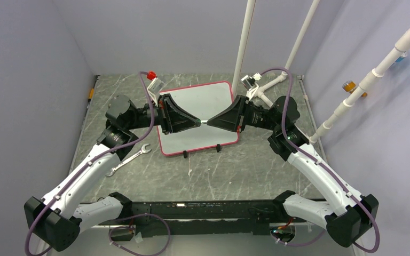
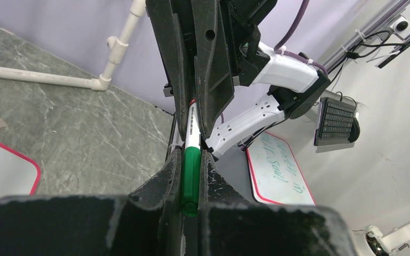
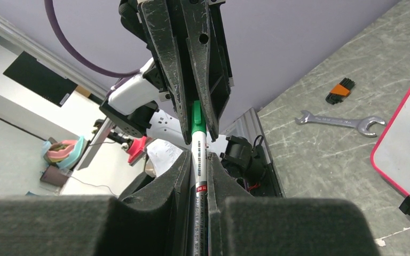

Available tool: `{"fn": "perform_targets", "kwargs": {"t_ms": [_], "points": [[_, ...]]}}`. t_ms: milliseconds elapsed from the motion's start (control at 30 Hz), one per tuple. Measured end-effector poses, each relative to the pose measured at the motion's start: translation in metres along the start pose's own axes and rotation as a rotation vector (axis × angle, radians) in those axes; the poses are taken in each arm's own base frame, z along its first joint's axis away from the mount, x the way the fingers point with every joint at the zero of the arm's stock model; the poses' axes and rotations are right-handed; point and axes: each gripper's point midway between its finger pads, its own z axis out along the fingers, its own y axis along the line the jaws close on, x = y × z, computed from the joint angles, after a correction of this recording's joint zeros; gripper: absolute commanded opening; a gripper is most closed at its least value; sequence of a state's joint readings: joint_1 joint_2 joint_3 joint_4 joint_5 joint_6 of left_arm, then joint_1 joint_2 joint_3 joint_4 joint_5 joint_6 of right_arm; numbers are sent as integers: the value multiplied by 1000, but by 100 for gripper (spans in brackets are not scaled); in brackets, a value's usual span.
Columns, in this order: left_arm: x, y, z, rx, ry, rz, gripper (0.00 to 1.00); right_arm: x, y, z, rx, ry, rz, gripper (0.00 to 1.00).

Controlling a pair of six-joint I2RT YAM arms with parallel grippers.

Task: Write a sentence on the whiteboard
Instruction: Open the pen cap from the whiteboard marker.

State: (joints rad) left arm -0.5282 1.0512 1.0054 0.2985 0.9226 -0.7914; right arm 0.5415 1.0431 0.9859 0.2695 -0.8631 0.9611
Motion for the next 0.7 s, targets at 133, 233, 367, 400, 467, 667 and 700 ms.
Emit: {"fn": "perform_targets", "kwargs": {"t_ms": [133, 233, 367, 400, 467, 667, 700], "points": [[0, -1, 1, 3, 0, 0, 0, 0, 0, 0, -1, 0, 0, 14], [0, -1, 1, 2, -1, 0, 0, 0, 0, 0, -1, 0, 0, 15], [0, -1, 1, 3, -1, 0, 0, 0, 0, 0, -1, 0, 0, 13], [0, -1, 1, 3, -1, 0, 0, 0, 0, 0, -1, 0, 0, 9], [0, -1, 1, 3, -1, 0, 0, 0, 0, 0, -1, 0, -1, 0], [0, -1, 1, 2, -3, 2, 0, 0, 1, 0, 12, -11, -9, 0], [1, -2, 1, 7, -1, -4, 0, 1, 2, -1, 17, -12, -12, 0]]}}
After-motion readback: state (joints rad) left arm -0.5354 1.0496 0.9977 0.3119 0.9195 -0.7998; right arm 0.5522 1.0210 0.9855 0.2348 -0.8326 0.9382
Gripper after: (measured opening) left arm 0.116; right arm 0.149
